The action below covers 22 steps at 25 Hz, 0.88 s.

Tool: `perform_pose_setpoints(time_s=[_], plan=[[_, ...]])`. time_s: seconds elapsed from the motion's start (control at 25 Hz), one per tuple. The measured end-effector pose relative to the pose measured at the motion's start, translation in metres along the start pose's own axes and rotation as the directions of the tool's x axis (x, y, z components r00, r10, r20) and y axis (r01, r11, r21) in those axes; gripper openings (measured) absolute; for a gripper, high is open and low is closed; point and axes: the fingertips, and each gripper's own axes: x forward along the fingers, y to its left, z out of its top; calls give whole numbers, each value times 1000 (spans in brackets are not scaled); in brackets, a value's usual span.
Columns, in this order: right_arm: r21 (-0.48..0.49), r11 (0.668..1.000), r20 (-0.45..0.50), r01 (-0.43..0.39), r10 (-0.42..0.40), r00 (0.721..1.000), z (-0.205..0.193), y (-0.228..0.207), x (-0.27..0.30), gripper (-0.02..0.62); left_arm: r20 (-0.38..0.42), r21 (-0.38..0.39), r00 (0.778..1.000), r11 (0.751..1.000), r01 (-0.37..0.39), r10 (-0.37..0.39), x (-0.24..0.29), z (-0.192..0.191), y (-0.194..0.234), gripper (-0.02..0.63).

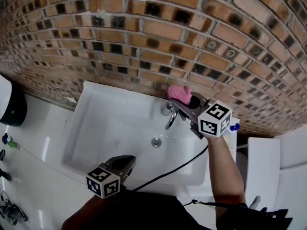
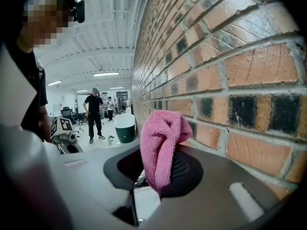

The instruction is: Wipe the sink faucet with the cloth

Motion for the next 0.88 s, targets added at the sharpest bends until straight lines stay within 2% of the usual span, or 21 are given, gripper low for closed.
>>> perform_pose_setpoints(time_s=[0.28,0.64,0.88], plan=[[-45,998,-18,32,-33,999,-4,28,-4,81,-11,30,1000,999,27,-26,-10,-1,-4,5],[-74,980,18,186,-185,983,-20,61,-6,81,-44,68,997,995,66,-63,-14,-9,-13,5],[-58,978,27,199,-198,980,-38,83,-5,83,-55,83,996,993,79,-74,-16,-10,-16,5]])
